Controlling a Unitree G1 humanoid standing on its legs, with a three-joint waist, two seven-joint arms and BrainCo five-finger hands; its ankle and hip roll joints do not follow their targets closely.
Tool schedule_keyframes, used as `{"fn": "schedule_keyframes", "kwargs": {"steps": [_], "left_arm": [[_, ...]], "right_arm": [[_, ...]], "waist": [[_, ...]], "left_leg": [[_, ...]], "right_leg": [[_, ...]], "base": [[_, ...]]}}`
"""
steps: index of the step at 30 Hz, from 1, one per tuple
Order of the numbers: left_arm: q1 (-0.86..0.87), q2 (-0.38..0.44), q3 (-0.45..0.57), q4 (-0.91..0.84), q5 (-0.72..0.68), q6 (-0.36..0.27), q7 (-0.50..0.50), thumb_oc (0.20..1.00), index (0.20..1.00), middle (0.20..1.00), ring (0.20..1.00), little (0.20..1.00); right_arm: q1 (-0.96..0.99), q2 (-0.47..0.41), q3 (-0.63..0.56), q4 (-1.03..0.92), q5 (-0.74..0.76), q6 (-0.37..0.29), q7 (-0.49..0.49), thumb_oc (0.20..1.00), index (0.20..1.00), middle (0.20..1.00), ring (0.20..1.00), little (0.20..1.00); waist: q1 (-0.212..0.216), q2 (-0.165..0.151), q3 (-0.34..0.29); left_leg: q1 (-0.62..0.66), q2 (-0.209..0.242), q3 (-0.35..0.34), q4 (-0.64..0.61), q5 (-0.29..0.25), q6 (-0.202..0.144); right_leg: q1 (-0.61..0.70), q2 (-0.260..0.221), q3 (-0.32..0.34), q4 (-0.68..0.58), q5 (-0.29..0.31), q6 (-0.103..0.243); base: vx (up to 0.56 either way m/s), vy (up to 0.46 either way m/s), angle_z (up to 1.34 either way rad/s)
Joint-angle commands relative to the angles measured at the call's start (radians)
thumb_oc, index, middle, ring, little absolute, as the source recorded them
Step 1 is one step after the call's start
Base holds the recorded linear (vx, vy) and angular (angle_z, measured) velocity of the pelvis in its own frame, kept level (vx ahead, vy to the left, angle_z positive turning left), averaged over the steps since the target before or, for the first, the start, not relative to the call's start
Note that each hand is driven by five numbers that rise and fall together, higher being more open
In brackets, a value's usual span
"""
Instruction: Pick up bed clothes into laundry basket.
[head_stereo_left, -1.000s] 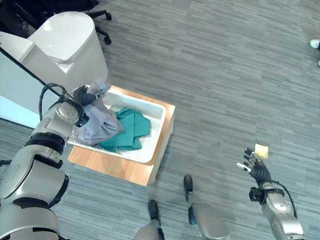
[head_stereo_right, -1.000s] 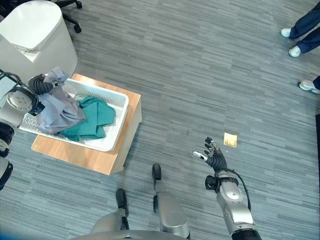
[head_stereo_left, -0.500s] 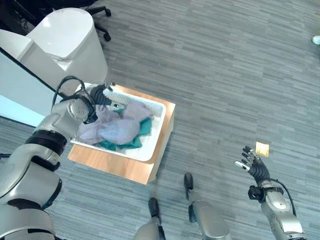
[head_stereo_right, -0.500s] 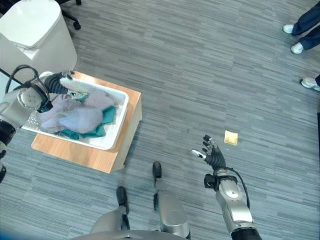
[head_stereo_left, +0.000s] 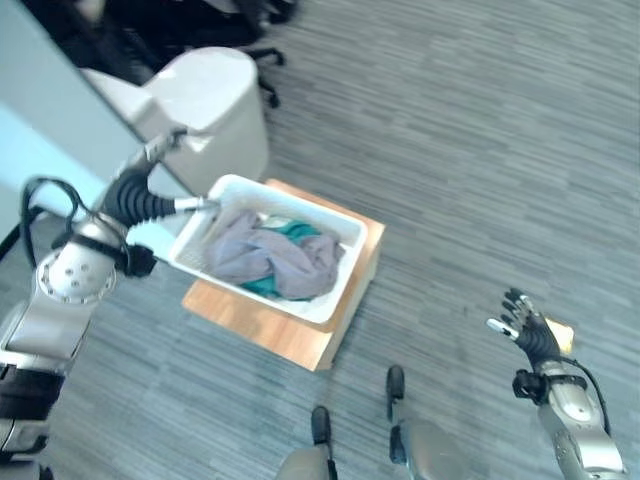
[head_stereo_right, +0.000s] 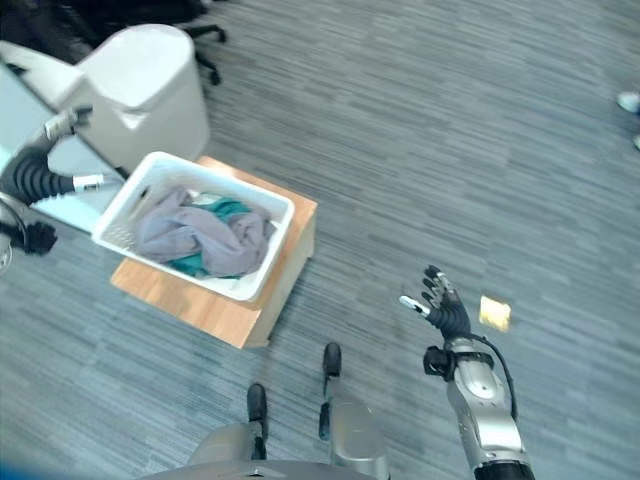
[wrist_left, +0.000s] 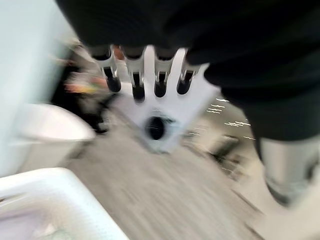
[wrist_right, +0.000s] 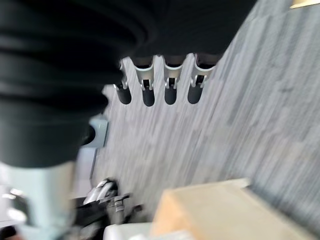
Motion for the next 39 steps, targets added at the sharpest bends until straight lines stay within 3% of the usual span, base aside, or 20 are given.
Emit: {"fn": "schedule_keyframes", "kwargs": {"steps": [1,5,8,10,15,16,17,19,20,21,24,26,27,29,31,33,34,36,38,39], "left_arm": [[0.002,-0.124,-0.173,0.069,-0.144,-0.031,0.086,1.000,1.000,1.000,1.000,1.000],[0.111,-0.292,-0.210,0.058,-0.160,-0.017,0.103,1.000,1.000,1.000,1.000,1.000],[0.137,-0.298,-0.247,0.043,-0.095,-0.020,0.112,1.000,1.000,1.000,1.000,1.000],[0.118,-0.326,-0.317,0.065,-0.207,-0.015,0.097,1.000,1.000,1.000,1.000,1.000],[0.068,-0.298,-0.362,0.037,-0.208,-0.022,0.111,1.000,1.000,1.000,1.000,1.000],[0.022,-0.274,-0.384,0.035,-0.205,-0.033,0.115,1.000,1.000,1.000,1.000,1.000],[0.021,-0.274,-0.384,0.036,-0.205,-0.033,0.115,1.000,1.000,1.000,1.000,1.000],[0.000,-0.275,-0.401,0.048,-0.212,-0.035,0.116,1.000,1.000,1.000,1.000,1.000],[-0.027,-0.270,-0.420,0.054,-0.215,-0.038,0.119,1.000,1.000,1.000,1.000,1.000],[-0.033,-0.254,-0.451,0.058,-0.214,-0.036,0.109,1.000,1.000,1.000,1.000,1.000],[-0.038,-0.233,-0.472,0.049,-0.197,-0.033,0.094,1.000,1.000,1.000,1.000,1.000],[-0.038,-0.218,-0.471,0.055,-0.184,-0.043,0.085,1.000,1.000,1.000,1.000,1.000],[-0.042,-0.212,-0.472,0.075,-0.190,-0.047,0.081,1.000,1.000,1.000,1.000,1.000],[-0.029,-0.227,-0.468,0.080,-0.188,-0.043,0.072,1.000,1.000,1.000,1.000,1.000],[-0.007,-0.259,-0.452,0.066,-0.186,-0.040,0.076,1.000,1.000,1.000,1.000,1.000],[0.016,-0.293,-0.445,0.066,-0.207,-0.034,0.083,1.000,1.000,1.000,1.000,1.000],[0.021,-0.301,-0.439,0.076,-0.215,-0.033,0.087,1.000,1.000,1.000,1.000,1.000],[0.042,-0.300,-0.439,0.115,-0.232,-0.015,0.071,1.000,1.000,1.000,1.000,1.000],[0.077,-0.291,-0.457,0.121,-0.229,0.007,0.031,1.000,1.000,1.000,1.000,1.000],[0.083,-0.289,-0.457,0.120,-0.223,0.013,0.022,1.000,1.000,1.000,1.000,1.000]], "right_arm": [[-0.049,0.041,-0.013,0.024,0.004,-0.059,-0.005,1.000,1.000,1.000,1.000,1.000],[-0.030,0.074,-0.001,-0.006,0.030,-0.065,0.009,1.000,1.000,1.000,1.000,1.000],[-0.024,0.086,0.019,-0.020,0.038,-0.079,0.004,1.000,1.000,1.000,1.000,1.000],[-0.010,0.107,0.055,-0.042,0.057,-0.092,-0.002,1.000,1.000,1.000,1.000,1.000],[-0.022,0.108,0.101,-0.056,0.058,-0.103,-0.004,1.000,1.000,1.000,1.000,1.000],[-0.048,0.091,0.130,-0.046,0.048,-0.104,-0.001,1.000,1.000,1.000,1.000,1.000],[-0.050,0.091,0.130,-0.045,0.048,-0.105,-0.001,1.000,1.000,1.000,1.000,1.000],[-0.060,0.085,0.146,-0.050,0.044,-0.102,0.009,1.000,1.000,1.000,1.000,1.000],[-0.074,0.082,0.167,-0.061,0.025,-0.104,0.017,1.000,1.000,1.000,1.000,1.000],[-0.056,0.093,0.168,-0.074,0.040,-0.112,0.013,1.000,1.000,1.000,1.000,1.000],[-0.042,0.098,0.171,-0.089,0.078,-0.116,0.018,1.000,1.000,1.000,1.000,1.000],[-0.031,0.074,0.160,-0.087,0.063,-0.113,0.021,1.000,1.000,1.000,1.000,1.000],[-0.017,0.055,0.144,-0.085,0.040,-0.112,0.019,1.000,1.000,1.000,1.000,1.000],[0.001,0.046,0.132,-0.084,0.067,-0.107,0.023,1.000,1.000,1.000,1.000,1.000],[0.000,0.039,0.124,-0.072,0.104,-0.105,0.018,1.000,1.000,1.000,1.000,1.000],[-0.010,0.029,0.109,-0.052,0.134,-0.107,0.014,1.000,1.000,1.000,1.000,1.000],[-0.007,0.021,0.100,-0.056,0.131,-0.107,0.007,1.000,1.000,1.000,1.000,1.000],[-0.005,-0.002,0.077,-0.062,0.121,-0.109,0.004,1.000,1.000,1.000,1.000,1.000],[0.028,-0.001,0.051,-0.060,0.109,-0.103,-0.008,1.000,1.000,1.000,1.000,1.000],[0.049,0.008,0.021,-0.053,0.110,-0.108,-0.009,1.000,1.000,1.000,1.000,1.000]], "waist": [[0.025,-0.068,-0.059],[0.044,-0.063,-0.076],[0.053,-0.058,-0.085],[0.056,-0.053,-0.094],[0.058,-0.050,-0.101],[0.069,-0.049,-0.102],[0.068,-0.050,-0.101],[0.075,-0.043,-0.092],[0.067,-0.029,-0.058],[0.034,-0.013,-0.040],[0.002,-0.001,-0.044],[-0.005,-0.001,-0.040],[-0.005,-0.008,-0.044],[0.014,-0.031,-0.043],[0.019,-0.045,-0.045],[0.023,-0.047,-0.029],[0.016,-0.050,-0.018],[0.000,-0.058,-0.016],[-0.010,-0.075,-0.015],[-0.031,-0.082,-0.023]], "left_leg": [[-0.063,-0.012,-0.061,0.005,0.000,0.034],[-0.051,-0.021,-0.075,0.005,-0.004,0.043],[-0.045,-0.025,-0.083,0.006,-0.004,0.046],[-0.039,-0.029,-0.092,0.009,-0.003,0.050],[-0.033,-0.031,-0.099,0.015,-0.003,0.053],[-0.030,-0.033,-0.119,0.029,-0.010,0.065],[-0.031,-0.034,-0.120,0.030,-0.010,0.066],[-0.028,-0.044,-0.150,0.051,-0.022,0.089],[-0.027,-0.057,-0.211,0.085,-0.024,0.116],[-0.028,-0.058,-0.308,0.097,-0.016,0.110],[-0.041,-0.065,-0.486,0.124,-0.008,0.052],[-0.075,-0.079,-0.609,0.148,-0.004,0.022],[-0.102,-0.086,-0.656,0.152,0.010,0.001],[-0.133,-0.079,-0.705,0.164,0.019,-0.025],[-0.183,-0.047,-0.721,0.187,0.041,-0.058],[-0.271,-0.012,-0.680,0.226,0.108,-0.065],[-0.307,-0.012,-0.587,0.245,0.107,-0.035],[-0.315,0.014,-0.301,0.294,0.061,0.021],[-0.302,0.001,-0.175,0.408,-0.017,0.038],[-0.296,0.022,-0.094,0.450,-0.031,0.045]], "right_leg": [[0.129,-0.081,-0.063,0.012,-0.182,0.101],[0.156,-0.084,-0.079,0.012,-0.193,0.095],[0.167,-0.087,-0.089,0.013,-0.197,0.095],[0.177,-0.091,-0.097,0.017,-0.199,0.095],[0.185,-0.094,-0.102,0.026,-0.200,0.098],[0.162,-0.113,-0.103,0.137,-0.229,0.098],[0.157,-0.115,-0.103,0.148,-0.235,0.098],[0.090,-0.147,-0.087,0.327,-0.218,0.100],[-0.021,-0.169,-0.029,0.581,-0.121,0.100],[-0.099,-0.098,0.146,0.681,-0.085,0.088],[-0.072,-0.040,0.362,0.570,-0.160,0.066],[-0.016,0.008,0.534,0.452,-0.285,0.080],[0.012,0.019,0.582,0.393,-0.341,0.088],[0.055,0.033,0.583,0.351,-0.365,0.078],[0.096,0.023,0.509,0.269,-0.357,0.056],[0.105,0.050,0.469,0.266,-0.361,0.028],[0.108,0.061,0.444,0.275,-0.373,0.014],[0.092,0.064,0.315,0.279,-0.368,0.004],[0.089,0.028,0.185,0.257,-0.354,-0.003],[0.082,0.004,0.105,0.244,-0.340,-0.005]], "base": [[0.03,0.001,0.51],[0.01,-0.001,0.33],[0.00,0.005,0.07],[0.00,0.000,0.00],[-0.01,0.036,0.01],[-0.02,0.056,-0.03],[-0.02,0.078,0.03],[0.01,0.075,0.25],[0.00,-0.038,1.11],[0.03,-0.165,1.68],[0.10,-0.281,2.30],[0.05,-0.364,2.17],[-0.02,-0.254,2.00],[-0.10,-0.477,2.40],[-0.18,-0.625,2.75],[-0.27,-0.528,1.13],[-0.33,-0.450,1.46],[-0.39,-0.465,2.07],[-0.39,-0.344,1.56],[-0.39,-0.254,2.39]]}}
